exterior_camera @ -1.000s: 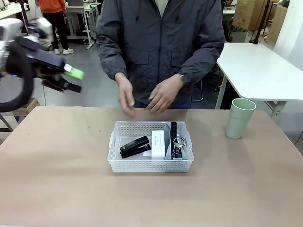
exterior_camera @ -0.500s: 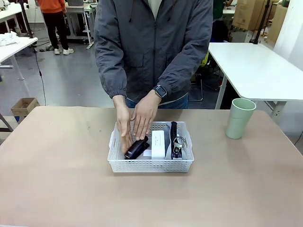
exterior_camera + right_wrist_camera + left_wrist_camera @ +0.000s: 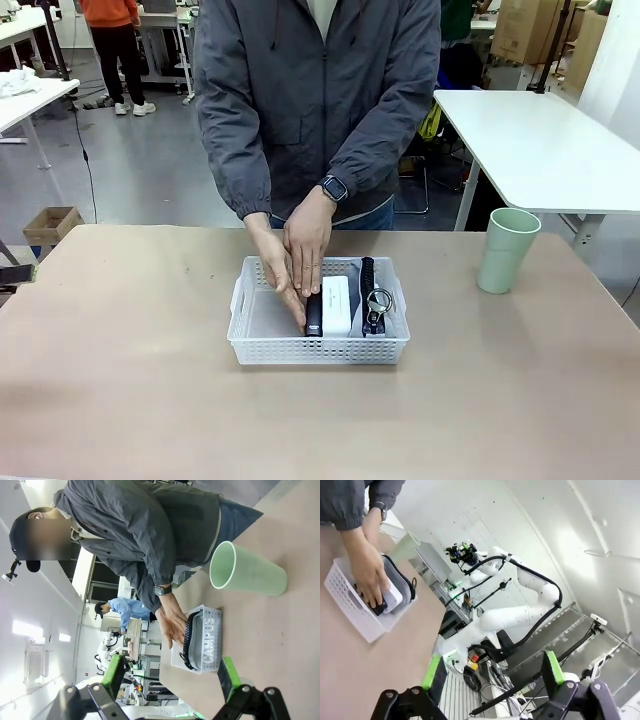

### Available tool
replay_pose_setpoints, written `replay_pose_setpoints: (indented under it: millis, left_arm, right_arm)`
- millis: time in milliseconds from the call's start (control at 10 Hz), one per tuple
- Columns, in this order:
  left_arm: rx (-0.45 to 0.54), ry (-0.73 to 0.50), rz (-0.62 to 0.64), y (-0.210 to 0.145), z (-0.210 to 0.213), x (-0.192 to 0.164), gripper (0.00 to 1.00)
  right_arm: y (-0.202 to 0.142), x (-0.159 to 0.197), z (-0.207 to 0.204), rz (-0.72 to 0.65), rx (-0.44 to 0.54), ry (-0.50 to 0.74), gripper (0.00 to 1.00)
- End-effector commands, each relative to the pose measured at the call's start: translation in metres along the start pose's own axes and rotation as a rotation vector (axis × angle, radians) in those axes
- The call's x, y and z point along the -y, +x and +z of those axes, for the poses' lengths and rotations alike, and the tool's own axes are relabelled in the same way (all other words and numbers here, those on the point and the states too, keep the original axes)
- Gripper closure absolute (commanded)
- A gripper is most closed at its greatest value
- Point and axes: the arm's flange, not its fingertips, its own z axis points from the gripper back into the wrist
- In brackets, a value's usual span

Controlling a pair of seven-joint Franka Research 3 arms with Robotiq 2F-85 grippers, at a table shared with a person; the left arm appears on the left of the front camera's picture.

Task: Efficiently arrange items inside the basket to fit them all.
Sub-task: Pick up the Stapler and place it inside the Organizing basket, then pick up the Reusable plastic cup and place it inside the Organizing basket.

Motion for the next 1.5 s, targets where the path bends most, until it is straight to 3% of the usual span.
replay_pose_setpoints:
  millis: [0, 1400]
  left_arm:
    - [0.096, 0.037, -0.031, -0.001, -0.0001, 0.0202, 0.0]
    - [0.096, 0.037, -0.031, -0.001, -0.0001, 0.0202, 0.0]
  right_arm:
    - [-0.0005, -0.0006, 0.001, 0.007, 0.001, 0.008, 0.0]
    - [-0.0005, -0.0006, 0.001, 0.007, 0.001, 0.008, 0.0]
